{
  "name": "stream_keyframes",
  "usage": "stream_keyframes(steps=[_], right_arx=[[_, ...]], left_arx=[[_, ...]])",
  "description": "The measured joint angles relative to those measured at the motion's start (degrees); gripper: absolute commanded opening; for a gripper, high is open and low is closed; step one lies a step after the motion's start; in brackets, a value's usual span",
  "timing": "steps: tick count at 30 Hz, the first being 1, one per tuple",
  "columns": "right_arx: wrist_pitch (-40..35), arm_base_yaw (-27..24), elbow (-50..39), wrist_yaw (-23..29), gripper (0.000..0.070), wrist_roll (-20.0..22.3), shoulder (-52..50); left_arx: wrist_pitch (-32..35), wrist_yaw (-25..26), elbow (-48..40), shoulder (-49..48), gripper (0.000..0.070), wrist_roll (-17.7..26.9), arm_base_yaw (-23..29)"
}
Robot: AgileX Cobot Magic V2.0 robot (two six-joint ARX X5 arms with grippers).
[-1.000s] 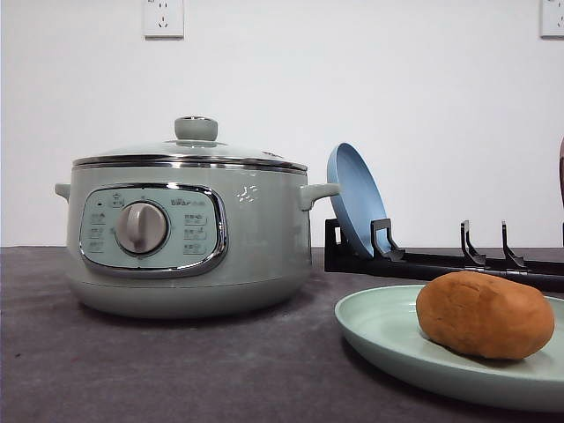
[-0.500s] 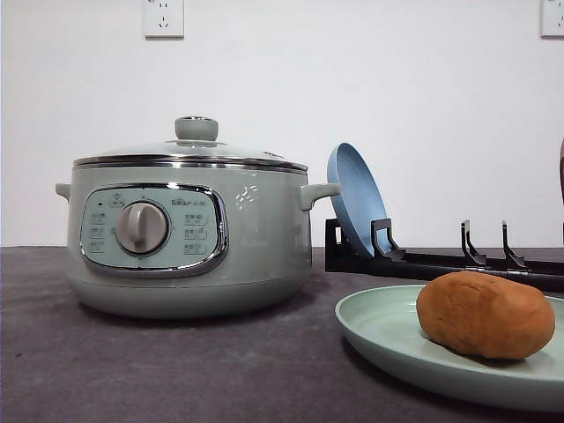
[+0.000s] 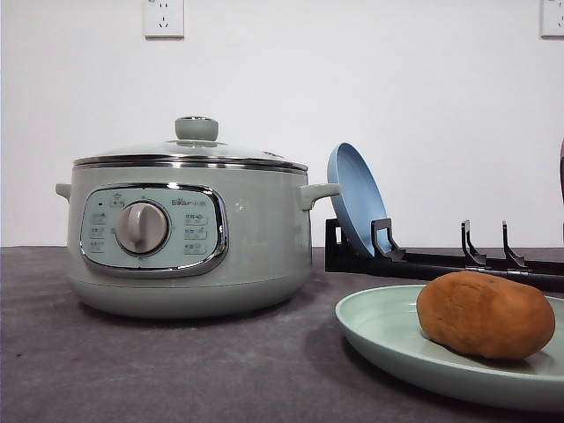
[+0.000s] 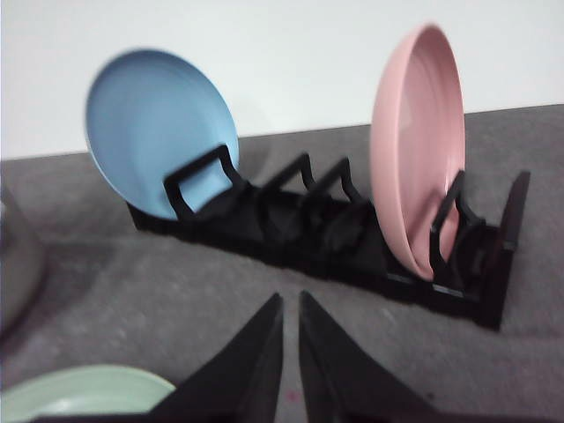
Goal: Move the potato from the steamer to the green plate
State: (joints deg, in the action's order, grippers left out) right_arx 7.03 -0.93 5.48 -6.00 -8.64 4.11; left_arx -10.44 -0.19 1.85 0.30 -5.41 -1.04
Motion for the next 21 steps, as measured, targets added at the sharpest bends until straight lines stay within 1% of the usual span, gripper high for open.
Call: stream_keyframes(steps=[4, 6, 11, 14, 21], right_arx=[[0.0, -0.3, -4.3, 0.0, 0.0021, 1.1, -2.9], [2.1, -0.3, -4.6, 0.3, 0.0021, 2.0, -3.6], [2.4, -0.8, -4.6, 0.2, 0.0021, 5.4, -3.8], [2.4, -1.1, -4.6, 0.2, 0.0021, 6.7, -3.7], [2.2, -1.0, -4.6, 0.1, 0.0021, 7.3, -3.7]], left_arx=[[0.0, 0.0, 0.0, 0.0, 0.0017, 0.0, 0.0], [0.0, 0.0, 0.0, 0.0, 0.0017, 0.0, 0.0], [0.0, 0.0, 0.0, 0.0, 0.0017, 0.0, 0.0], [0.0, 0.0, 0.0, 0.0, 0.0017, 0.0, 0.0], [0.0, 0.0, 0.0, 0.0, 0.0017, 0.0, 0.0]])
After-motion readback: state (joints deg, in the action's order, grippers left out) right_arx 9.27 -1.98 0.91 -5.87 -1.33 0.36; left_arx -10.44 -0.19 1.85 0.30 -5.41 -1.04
